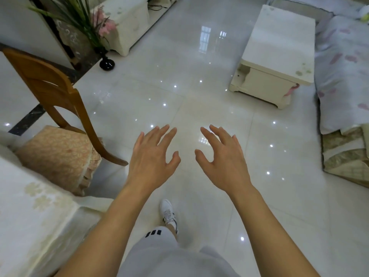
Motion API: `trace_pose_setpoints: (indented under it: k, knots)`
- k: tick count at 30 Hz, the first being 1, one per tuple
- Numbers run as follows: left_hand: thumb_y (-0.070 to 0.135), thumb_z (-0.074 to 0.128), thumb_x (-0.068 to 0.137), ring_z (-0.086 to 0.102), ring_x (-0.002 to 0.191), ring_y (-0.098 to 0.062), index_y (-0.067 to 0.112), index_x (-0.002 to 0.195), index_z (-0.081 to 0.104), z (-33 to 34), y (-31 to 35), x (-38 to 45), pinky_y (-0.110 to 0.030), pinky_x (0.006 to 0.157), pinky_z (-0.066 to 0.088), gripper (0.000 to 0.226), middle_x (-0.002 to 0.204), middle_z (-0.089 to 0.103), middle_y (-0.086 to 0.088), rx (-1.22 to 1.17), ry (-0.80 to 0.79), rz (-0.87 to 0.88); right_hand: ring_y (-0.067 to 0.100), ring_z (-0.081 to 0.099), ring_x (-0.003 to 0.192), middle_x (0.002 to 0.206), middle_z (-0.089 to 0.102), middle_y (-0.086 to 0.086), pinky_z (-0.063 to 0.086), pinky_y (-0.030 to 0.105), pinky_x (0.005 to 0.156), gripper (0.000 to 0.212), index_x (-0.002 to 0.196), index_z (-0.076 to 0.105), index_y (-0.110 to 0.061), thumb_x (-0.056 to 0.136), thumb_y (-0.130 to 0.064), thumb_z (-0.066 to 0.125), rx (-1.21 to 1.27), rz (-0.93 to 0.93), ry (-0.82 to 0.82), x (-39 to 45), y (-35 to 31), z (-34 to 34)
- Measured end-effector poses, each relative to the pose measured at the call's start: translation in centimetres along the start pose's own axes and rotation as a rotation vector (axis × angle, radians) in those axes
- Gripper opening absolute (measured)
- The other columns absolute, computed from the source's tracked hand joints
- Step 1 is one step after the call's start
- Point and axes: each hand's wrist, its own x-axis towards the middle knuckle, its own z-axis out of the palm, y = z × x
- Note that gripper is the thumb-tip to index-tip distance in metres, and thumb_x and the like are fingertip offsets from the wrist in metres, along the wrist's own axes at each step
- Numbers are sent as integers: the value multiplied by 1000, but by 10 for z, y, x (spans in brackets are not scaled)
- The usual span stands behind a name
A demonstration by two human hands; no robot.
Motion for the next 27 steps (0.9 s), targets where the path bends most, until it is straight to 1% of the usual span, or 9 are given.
trace_pose_setpoints:
  k: [6,10,15,17,24,27]
  knots:
    - [48,43,92,33,146,-22,28,151,37,-14,-36,79,-43,121,16,62,157,39,1,-25,33,-52,21,29,147,157,38,-2,15,45,124,59,150,41,-30,95,-46,55,5,-69,-1,101,-23,15]
    - [50,40,92,32,146,-22,28,151,36,-22,-59,113,-47,121,19,63,158,37,1,-25,20,-103,20,29,147,157,37,-3,15,46,124,58,150,39,-32,95,-48,53,2,-111,-35,145,-36,29]
    - [51,40,92,32,146,-21,30,151,36,-28,-83,144,-46,121,18,63,158,37,2,-9,38,-164,21,31,146,156,38,-2,13,45,122,58,149,41,-30,95,-48,53,3,-160,-75,193,-45,42]
    - [52,39,92,30,147,-19,31,152,35,-31,-92,162,-45,122,17,63,158,36,4,-16,40,-198,21,32,146,156,39,-1,13,45,122,59,149,41,-31,94,-50,50,19,-179,-84,217,-51,47]
    - [47,48,95,31,146,-17,31,151,36,-31,-121,240,-44,121,18,59,157,37,5,-12,81,-290,24,39,142,150,46,1,24,53,119,63,145,47,-27,89,-56,40,97,-278,-90,314,-55,65]
    - [47,45,93,33,144,-18,28,150,38,-30,-132,281,-46,122,22,60,156,39,3,-5,112,-318,24,41,141,150,46,2,25,53,119,63,144,48,-26,88,-55,40,90,-337,-113,366,-51,69]
